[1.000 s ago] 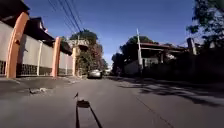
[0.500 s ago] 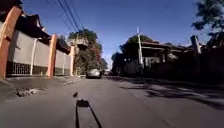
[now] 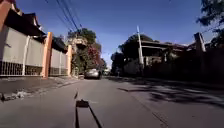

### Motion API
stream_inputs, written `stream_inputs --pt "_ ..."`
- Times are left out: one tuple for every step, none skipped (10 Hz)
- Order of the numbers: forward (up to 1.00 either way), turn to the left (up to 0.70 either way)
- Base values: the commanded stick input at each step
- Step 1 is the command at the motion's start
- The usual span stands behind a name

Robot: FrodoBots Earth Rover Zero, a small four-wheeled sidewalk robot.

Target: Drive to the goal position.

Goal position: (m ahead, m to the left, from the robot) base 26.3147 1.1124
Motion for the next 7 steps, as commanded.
stream_inputs --pt "1.0 0.0" --pt "1.0 0.0" --pt "1.0 0.0" --pt "1.0 0.0" --pt "1.0 0.0" --pt "1.0 0.0" --pt "1.0 0.03"
